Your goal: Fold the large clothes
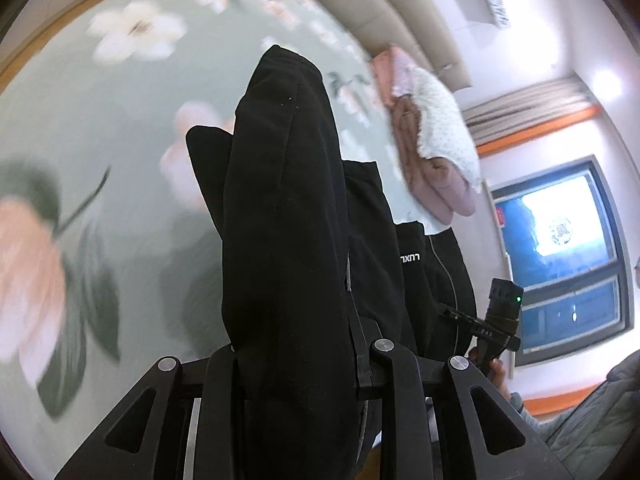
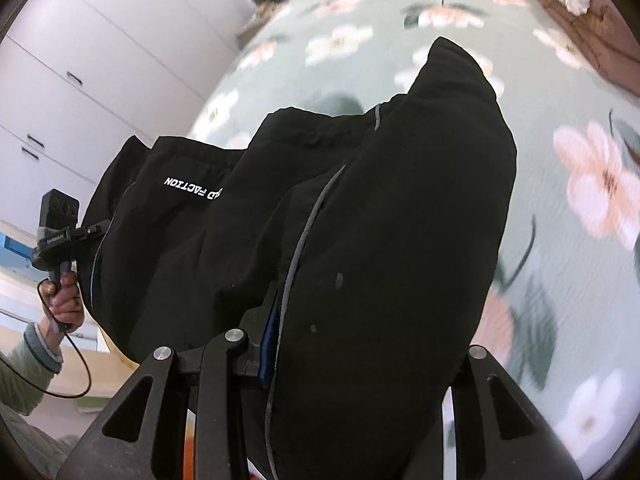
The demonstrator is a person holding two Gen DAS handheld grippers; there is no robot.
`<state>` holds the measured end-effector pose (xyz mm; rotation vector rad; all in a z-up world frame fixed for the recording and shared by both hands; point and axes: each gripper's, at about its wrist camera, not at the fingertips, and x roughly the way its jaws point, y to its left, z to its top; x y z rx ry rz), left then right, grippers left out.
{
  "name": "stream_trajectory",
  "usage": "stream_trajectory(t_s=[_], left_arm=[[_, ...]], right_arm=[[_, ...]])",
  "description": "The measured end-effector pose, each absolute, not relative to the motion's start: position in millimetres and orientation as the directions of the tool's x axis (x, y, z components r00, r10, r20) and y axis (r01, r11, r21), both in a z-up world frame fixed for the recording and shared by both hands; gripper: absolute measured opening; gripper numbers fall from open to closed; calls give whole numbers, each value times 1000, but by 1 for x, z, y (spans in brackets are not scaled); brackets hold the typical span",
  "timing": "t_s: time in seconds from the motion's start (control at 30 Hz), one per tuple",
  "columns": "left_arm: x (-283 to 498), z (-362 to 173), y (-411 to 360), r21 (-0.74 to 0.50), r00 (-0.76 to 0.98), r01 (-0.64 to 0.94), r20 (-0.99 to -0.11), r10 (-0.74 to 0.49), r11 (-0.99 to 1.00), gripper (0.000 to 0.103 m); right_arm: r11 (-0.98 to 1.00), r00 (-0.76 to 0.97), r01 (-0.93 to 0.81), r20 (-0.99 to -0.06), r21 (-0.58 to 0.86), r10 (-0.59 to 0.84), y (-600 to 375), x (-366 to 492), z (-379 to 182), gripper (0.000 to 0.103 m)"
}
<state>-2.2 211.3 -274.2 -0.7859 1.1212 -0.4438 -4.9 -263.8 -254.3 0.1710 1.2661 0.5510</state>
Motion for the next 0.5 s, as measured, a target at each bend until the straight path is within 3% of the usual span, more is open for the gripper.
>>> stream_trajectory(t_s=[0.17, 0.27, 0.4, 0.43, 0.5], left_arm=[[-24, -333, 226, -735, 331, -159, -669, -665, 660, 27], [-39, -375, 248, -753, 334, -315, -657, -676, 577, 31], [-41, -404, 263, -722, 329, -393, -689, -646, 570, 43], [-41, -407, 263, -718, 321, -403, -692, -647, 568, 44], [-41, -414, 267, -720, 315, -439, -684, -658, 538, 46]], right_arm=[[891, 158, -277, -897, 361, 413, -260, -31, -294, 41], [908, 159, -175, -899, 382, 409, -280, -41, -317, 42], [919, 165, -53, -904, 392, 395, -295, -30, -335, 54], [921, 157, -23, -908, 389, 387, -298, -32, -338, 62], [915, 141, 46, -910, 400, 391, -308, -34, -340, 65]])
